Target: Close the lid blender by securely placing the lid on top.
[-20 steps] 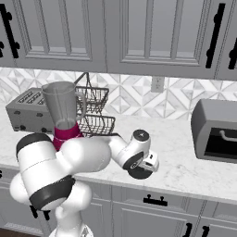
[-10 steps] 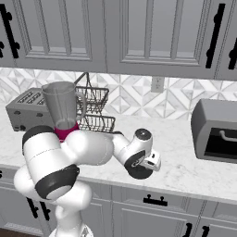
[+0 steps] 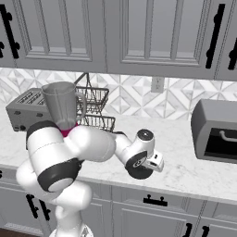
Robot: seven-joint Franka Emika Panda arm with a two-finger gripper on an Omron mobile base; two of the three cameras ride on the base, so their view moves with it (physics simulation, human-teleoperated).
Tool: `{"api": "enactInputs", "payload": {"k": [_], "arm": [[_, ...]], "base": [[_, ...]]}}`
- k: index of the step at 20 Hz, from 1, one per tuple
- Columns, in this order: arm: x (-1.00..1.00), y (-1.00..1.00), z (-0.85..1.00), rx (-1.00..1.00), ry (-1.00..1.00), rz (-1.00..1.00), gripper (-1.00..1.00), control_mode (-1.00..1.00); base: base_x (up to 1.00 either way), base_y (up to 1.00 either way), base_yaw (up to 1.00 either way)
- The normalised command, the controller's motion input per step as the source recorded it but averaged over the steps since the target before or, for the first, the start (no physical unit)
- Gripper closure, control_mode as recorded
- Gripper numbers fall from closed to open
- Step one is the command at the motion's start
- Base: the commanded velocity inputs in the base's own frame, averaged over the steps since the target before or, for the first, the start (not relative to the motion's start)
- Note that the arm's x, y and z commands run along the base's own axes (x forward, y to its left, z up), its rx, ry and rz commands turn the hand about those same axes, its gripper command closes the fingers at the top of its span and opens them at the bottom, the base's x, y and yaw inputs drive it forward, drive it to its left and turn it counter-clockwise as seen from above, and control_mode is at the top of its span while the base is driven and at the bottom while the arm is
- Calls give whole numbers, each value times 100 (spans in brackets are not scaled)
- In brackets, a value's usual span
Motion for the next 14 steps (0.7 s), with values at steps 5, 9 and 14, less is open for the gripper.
{"api": "enactInputs", "payload": {"k": [5, 9, 14], "arm": [[-4, 29, -29, -5, 0, 0, 100, -100], [-29, 43, -22, -7, 0, 0, 100, -100], [-41, 38, -27, -5, 0, 0, 100, -100]], "base": [[0, 0, 0], [0, 0, 0], [0, 0, 0]]}}
